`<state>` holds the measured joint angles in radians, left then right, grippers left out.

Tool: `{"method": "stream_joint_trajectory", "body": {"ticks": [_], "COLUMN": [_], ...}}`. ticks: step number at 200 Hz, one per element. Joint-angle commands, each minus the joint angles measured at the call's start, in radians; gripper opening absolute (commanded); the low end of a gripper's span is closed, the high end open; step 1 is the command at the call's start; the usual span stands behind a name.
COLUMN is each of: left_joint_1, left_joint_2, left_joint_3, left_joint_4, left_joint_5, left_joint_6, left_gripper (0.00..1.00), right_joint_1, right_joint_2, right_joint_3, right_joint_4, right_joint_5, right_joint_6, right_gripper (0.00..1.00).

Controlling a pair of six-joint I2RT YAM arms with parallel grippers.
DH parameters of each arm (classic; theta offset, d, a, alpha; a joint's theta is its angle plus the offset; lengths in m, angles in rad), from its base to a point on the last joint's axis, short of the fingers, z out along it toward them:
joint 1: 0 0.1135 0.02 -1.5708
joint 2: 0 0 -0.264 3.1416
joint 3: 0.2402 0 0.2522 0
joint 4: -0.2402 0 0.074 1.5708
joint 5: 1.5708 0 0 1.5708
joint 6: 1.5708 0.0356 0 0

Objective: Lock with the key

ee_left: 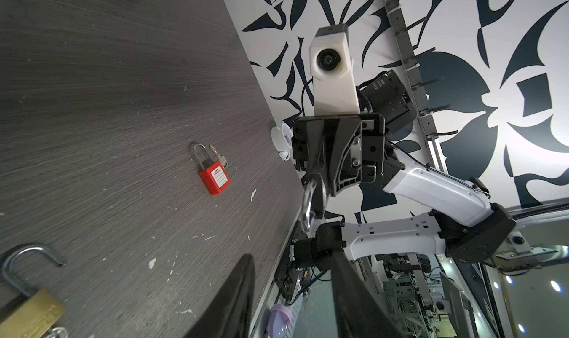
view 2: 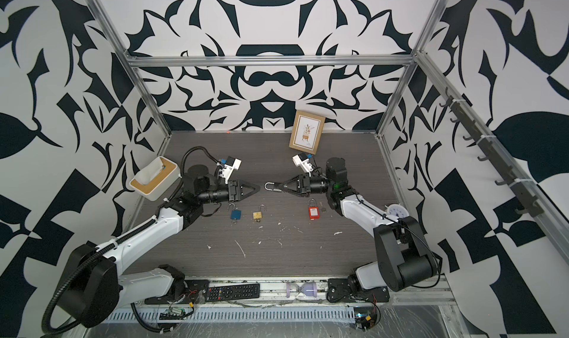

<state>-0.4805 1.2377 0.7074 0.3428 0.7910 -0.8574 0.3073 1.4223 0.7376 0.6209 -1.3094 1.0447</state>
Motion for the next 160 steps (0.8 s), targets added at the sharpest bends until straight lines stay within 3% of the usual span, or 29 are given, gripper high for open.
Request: {"method": "stream_joint_trajectory", "body": {"ticks": [1,160], "left_joint_1": [-0.013,-0.033], "left_joint_2": [0.029,0.087], "left_joint_3": [0.033,0.062], "left_joint_4": [0.011,0.058], "left_joint_5": [-0.01,0.006], "left_joint_6": [0.015,-0.016], "left_gripper": [0.41,0.28], "right_joint_1": [0.01,0.032], "right_joint_2": [0.0,0.041], "right_joint_3": [0.016,0.028], "right_joint_4": [0.043,0.03], "right_joint_5": [-0.027,-0.004], "right_joint_6": [-0.012,-0.041], "right_gripper": [0.0,0.0]}}
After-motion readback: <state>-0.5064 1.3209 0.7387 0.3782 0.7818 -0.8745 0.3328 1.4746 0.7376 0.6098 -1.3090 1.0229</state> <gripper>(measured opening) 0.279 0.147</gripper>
